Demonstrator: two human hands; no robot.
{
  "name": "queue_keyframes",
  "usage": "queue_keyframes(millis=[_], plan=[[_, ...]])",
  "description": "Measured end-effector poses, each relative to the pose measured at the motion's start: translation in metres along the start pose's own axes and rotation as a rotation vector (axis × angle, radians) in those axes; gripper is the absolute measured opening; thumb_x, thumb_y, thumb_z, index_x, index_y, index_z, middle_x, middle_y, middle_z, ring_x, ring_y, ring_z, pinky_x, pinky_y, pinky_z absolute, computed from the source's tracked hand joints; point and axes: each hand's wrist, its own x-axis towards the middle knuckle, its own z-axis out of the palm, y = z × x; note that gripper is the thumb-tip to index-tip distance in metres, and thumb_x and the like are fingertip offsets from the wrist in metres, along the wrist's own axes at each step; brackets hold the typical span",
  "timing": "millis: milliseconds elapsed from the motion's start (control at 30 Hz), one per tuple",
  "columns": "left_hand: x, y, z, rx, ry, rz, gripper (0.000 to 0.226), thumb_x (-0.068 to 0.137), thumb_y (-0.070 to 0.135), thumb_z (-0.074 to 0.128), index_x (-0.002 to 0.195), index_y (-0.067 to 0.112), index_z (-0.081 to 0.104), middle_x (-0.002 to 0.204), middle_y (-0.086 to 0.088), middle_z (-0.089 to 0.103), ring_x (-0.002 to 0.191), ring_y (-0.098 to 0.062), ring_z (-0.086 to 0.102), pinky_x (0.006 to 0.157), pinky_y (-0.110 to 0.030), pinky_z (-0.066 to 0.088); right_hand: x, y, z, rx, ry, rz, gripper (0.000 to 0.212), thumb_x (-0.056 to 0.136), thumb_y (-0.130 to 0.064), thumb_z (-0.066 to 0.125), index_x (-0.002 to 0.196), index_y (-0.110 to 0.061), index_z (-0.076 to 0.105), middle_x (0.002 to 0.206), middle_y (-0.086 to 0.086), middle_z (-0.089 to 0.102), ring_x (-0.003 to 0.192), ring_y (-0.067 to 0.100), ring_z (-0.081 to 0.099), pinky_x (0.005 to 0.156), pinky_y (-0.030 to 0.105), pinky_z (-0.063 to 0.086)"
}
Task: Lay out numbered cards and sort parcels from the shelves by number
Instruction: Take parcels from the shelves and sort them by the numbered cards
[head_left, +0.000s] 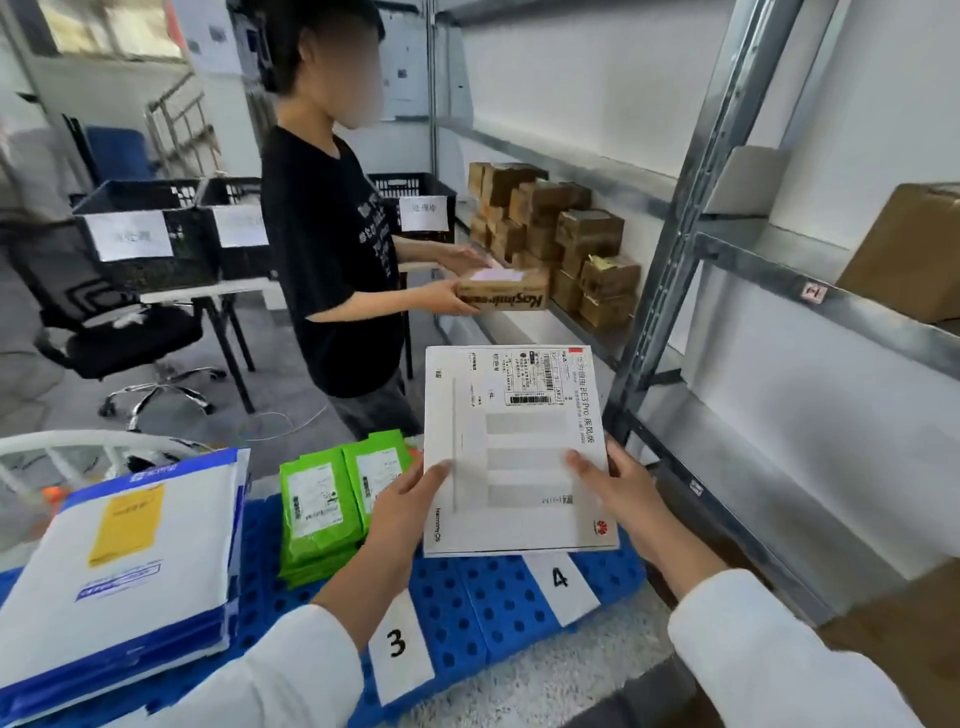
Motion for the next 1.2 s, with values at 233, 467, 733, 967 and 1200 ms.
queue_keyframes(millis=[233,467,733,967,1200], plan=[[0.082,0.003,0.037,-0.007,0.16,0.001,0.068,0.062,0.055,0.077,0.123,0.028,0.065,0.113,0.009,0.071,0.105,-0.017,0.067,0.098,-0.042,0.05,0.109,-0.015,-0.019,-0.092,-0.095,-0.003,0.038,0.088,-0.046,0.063,0.123,-0.033,0.055,0.094,-0.019,0.062,0.081,0.001,0.059,0.056,0.018,0.044],[0.13,-0.006,0.061,-0.025,0.254,-0.032,0.036,0.081,0.037,0.073,0.115,0.025,0.069,0.109,0.004,0.073,0.102,-0.019,0.068,0.097,-0.04,0.051,0.191,-0.005,-0.022,-0.115,-0.188,0.047,0.047,0.088,-0.04,0.066,0.13,-0.024,0.056,0.11,-0.009,0.065,0.088,0.006,0.061,0.062,0.021,0.05],[0.165,-0.034,0.066,0.14,0.415,-0.148,0.039,0.07,0.062,0.072,0.089,0.028,0.073,0.094,0.004,0.07,0.092,-0.018,0.064,0.088,-0.032,0.048,0.24,0.02,-0.013,-0.132,-0.278,0.092,0.052,0.088,-0.047,0.062,0.137,-0.037,0.045,0.121,-0.01,0.06,0.107,0.015,0.06,0.089,0.038,0.054],[0.178,-0.038,0.068,0.248,0.464,-0.141,0.032,0.087,0.053,0.059,0.071,0.026,0.055,0.077,-0.001,0.054,0.07,-0.017,0.048,0.06,-0.025,0.034,0.252,0.033,-0.006,-0.193,-0.25,0.092,0.052,0.09,-0.048,0.059,0.138,-0.037,0.044,0.12,-0.013,0.057,0.096,0.006,0.057,0.064,0.017,0.047],[0.181,-0.032,0.067,0.384,0.423,-0.164,0.037,0.088,0.056,0.056,0.076,0.022,0.062,0.082,-0.003,0.06,0.073,-0.017,0.054,0.065,-0.028,0.039,0.27,0.041,-0.018,-0.212,-0.343,0.175,0.061,0.085,-0.049,0.065,0.139,-0.039,0.04,0.126,-0.009,0.06,0.101,0.013,0.063,0.079,0.035,0.058]])
